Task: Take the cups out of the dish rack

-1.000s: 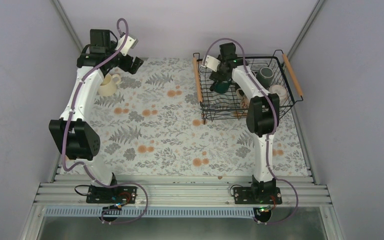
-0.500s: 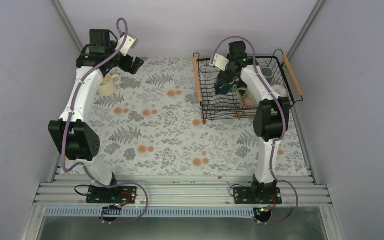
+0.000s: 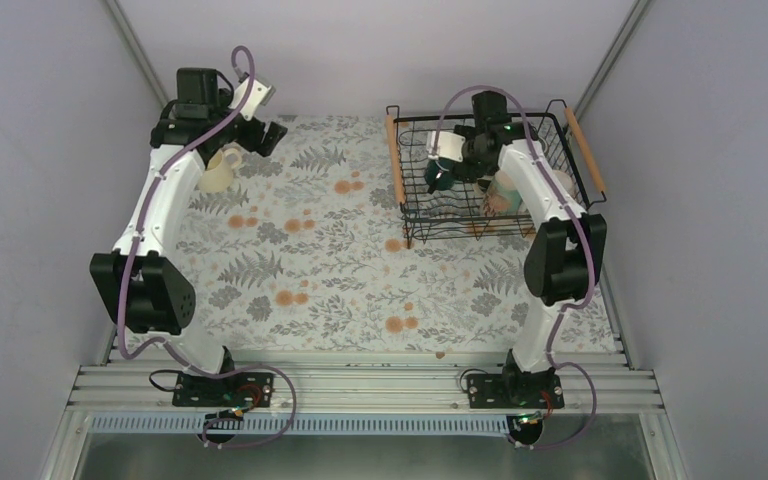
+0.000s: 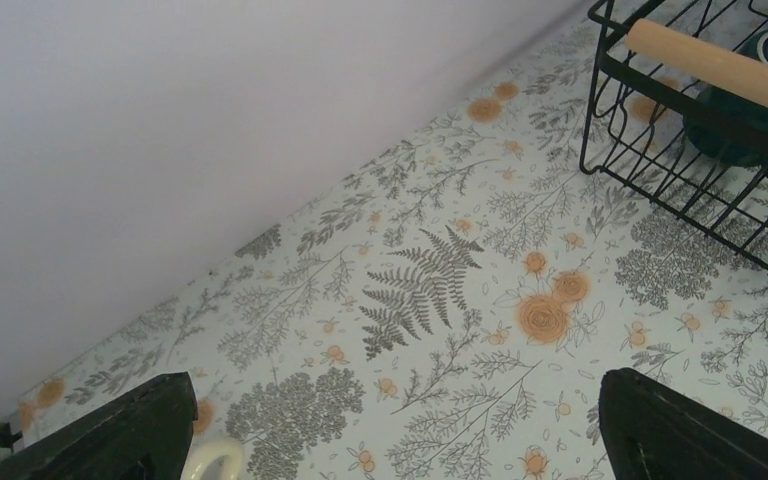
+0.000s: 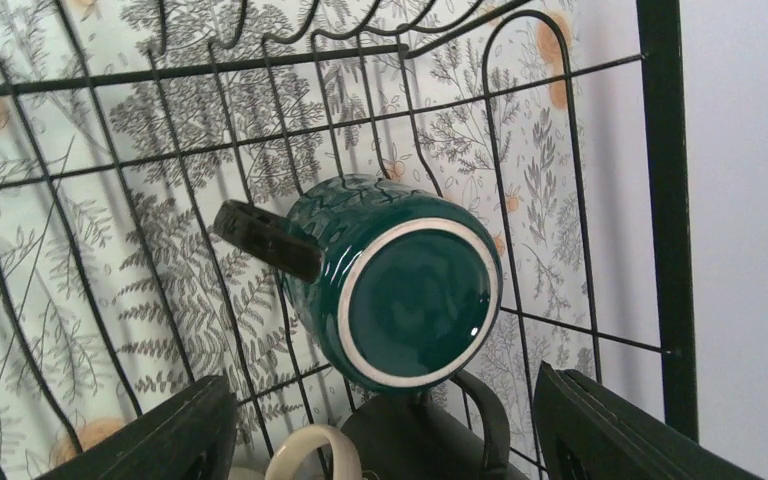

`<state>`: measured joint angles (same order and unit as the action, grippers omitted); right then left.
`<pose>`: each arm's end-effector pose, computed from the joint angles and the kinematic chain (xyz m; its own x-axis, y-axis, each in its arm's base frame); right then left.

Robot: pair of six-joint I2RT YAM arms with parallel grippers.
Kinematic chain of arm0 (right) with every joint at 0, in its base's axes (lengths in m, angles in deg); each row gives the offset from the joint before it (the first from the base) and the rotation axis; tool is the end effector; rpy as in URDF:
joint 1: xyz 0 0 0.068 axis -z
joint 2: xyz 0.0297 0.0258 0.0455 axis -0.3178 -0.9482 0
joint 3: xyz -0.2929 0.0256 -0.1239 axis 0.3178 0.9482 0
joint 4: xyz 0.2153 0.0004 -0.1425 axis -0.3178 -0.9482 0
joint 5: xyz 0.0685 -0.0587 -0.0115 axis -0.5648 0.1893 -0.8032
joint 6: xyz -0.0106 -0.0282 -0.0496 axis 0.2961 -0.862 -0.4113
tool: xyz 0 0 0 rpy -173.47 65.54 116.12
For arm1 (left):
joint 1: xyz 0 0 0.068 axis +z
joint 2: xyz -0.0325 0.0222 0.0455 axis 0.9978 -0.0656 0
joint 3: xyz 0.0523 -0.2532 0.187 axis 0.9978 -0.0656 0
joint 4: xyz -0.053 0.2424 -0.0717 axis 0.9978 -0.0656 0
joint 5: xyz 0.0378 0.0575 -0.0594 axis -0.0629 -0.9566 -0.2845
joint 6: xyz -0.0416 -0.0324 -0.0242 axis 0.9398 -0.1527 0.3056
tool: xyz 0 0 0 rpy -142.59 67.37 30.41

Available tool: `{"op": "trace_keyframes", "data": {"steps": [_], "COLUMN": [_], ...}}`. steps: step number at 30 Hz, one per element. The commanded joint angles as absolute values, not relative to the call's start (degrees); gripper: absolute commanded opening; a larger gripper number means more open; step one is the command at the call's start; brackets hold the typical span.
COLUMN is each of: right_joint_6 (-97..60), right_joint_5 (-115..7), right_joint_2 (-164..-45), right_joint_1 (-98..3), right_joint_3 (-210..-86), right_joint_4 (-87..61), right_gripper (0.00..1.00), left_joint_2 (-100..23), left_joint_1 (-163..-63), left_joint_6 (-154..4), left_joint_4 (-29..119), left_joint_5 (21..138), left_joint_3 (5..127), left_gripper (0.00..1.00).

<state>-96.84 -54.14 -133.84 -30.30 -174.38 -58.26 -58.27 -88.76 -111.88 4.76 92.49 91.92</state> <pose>0.4331 0.0960 0.3363 0.0145 -0.9572 -0.2891 -0.8424 0.1441 -0.5192 0.3774 -0.0316 0.4315 -0.3780 0.4122 -0.8290 0.5468 0.8220 0.1594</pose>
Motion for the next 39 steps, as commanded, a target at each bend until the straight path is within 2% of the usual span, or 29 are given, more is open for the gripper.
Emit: {"op": "trace_keyframes", "data": {"steps": [1, 4, 8, 16, 23, 39], "right_joint_6": [-107.38, -109.25, -116.74, -126.71, -131.71, -134.59], "right_joint_5": [-59.91, -60.9, -63.68, -65.34, -60.91, -57.47], "right_joint_2": [-132.03, -133.23, -133.49, -132.65, -133.14, -142.83], "right_joint_1": [-29.11, -29.0, -29.06, -29.18, -30.85, -32.87], "right_joint_3": [-174.33, -175.68, -174.62, -169.69, -165.21, -171.89], "right_joint_4": [-61.07, -62.92, -67.21, -63.74, -56.43, -54.19], "right_gripper": [0.77, 0.75, 0.69, 0.64, 0.63, 0.59], "left_joint_2": [-56.15, -55.8, -55.33, -53.24, -53.41, -53.46], "left_joint_1": [-89.17, -89.31, -89.4, -89.51, -89.54, -89.27], "left_joint_6": [-112.9, -113.38, -114.12, -115.63, -114.94, -116.38], "left_joint_4": [9.27, 10.02, 11.12, 18.55, 22.14, 23.73], "left_joint_5": [93.07, 92.55, 91.68, 87.28, 86.46, 84.08], "left_joint_3": [88.34, 86.83, 85.55, 80.03, 77.79, 75.11], "left_gripper": [1.0, 1.0, 1.0, 1.0, 1.0, 1.0]}}
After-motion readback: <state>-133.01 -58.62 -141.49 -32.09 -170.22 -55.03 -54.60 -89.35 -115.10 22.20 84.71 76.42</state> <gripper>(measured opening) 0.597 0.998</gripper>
